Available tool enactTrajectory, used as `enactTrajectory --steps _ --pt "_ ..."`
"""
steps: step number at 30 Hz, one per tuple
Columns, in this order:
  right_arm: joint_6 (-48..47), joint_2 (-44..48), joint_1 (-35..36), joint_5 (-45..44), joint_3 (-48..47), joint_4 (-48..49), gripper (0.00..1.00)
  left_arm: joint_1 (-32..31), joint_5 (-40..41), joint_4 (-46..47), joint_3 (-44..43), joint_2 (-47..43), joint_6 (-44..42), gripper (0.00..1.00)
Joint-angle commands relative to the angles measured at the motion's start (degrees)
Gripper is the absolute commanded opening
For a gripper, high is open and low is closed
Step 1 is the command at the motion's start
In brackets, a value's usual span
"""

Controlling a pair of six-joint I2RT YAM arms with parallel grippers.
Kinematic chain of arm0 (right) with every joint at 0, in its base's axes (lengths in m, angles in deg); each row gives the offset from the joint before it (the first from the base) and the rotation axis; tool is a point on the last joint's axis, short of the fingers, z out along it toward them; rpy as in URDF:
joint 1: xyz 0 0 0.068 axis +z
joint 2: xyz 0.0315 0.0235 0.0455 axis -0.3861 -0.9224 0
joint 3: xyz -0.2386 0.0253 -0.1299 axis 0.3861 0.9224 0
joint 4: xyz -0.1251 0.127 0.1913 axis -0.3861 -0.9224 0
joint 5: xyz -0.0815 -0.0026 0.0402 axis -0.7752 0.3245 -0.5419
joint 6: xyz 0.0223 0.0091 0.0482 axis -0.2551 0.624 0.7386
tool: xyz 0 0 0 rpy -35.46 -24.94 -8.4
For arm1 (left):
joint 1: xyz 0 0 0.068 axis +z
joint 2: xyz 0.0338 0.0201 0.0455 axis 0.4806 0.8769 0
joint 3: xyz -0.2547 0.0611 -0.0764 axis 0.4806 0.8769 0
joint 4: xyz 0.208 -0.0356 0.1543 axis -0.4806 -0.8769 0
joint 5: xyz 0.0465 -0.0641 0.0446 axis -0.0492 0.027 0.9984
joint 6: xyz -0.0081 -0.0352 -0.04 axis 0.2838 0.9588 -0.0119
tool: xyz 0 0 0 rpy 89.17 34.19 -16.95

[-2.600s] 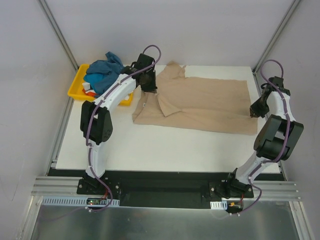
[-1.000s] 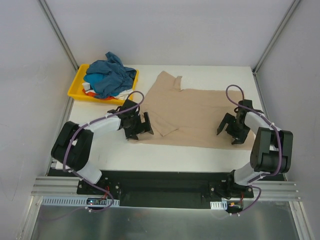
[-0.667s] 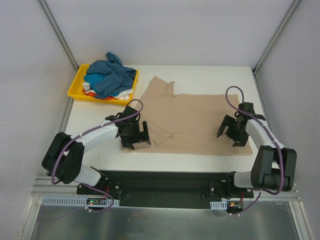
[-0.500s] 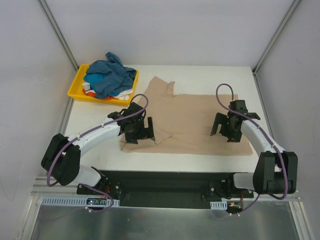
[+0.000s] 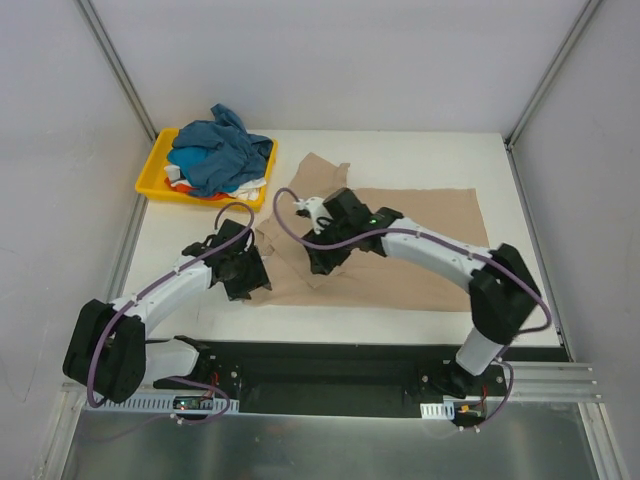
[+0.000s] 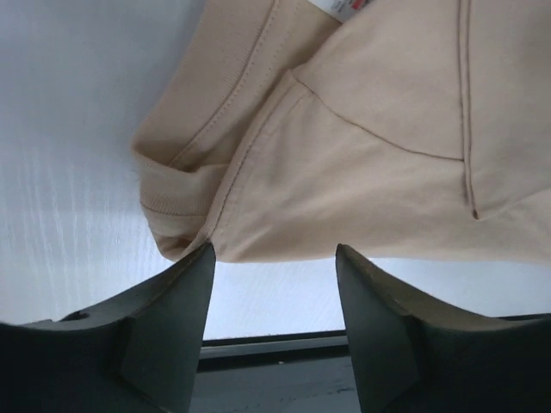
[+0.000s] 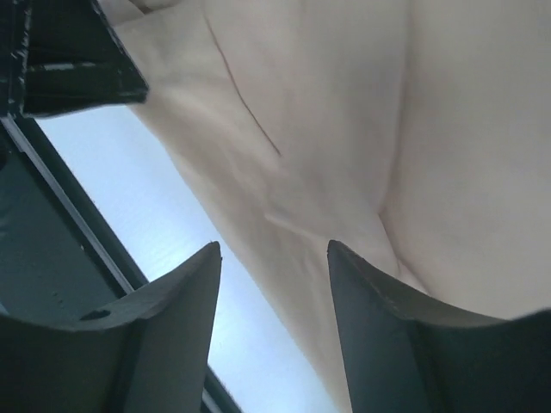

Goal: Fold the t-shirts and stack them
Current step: Fold the flattened tshirt in 1/3 of the way

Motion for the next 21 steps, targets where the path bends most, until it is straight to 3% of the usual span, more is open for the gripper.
enactTrajectory --steps 1,3,7,21 --pt "-5.45 -10.81 3.35 4.99 -8.76 0.45 0.54 2.93 -5.41 5.56 2.5 -0.06 0.75 0.49" --pt "-5.36 -14.86 3.96 5.43 -11.57 0.1 0.52 3.72 -5.86 6.62 2.59 0.73 0.58 0.32" --pt "-5.53 -17.85 4.76 3.94 -12.55 -0.6 0.5 4.43 -4.63 6.89 3.91 1.87 0.14 0.14" --pt "-4.66 -22.78 6.52 -5.28 -11.76 -2.8 0.46 6.01 -3.31 6.8 7.69 8.03 0.75 0.06"
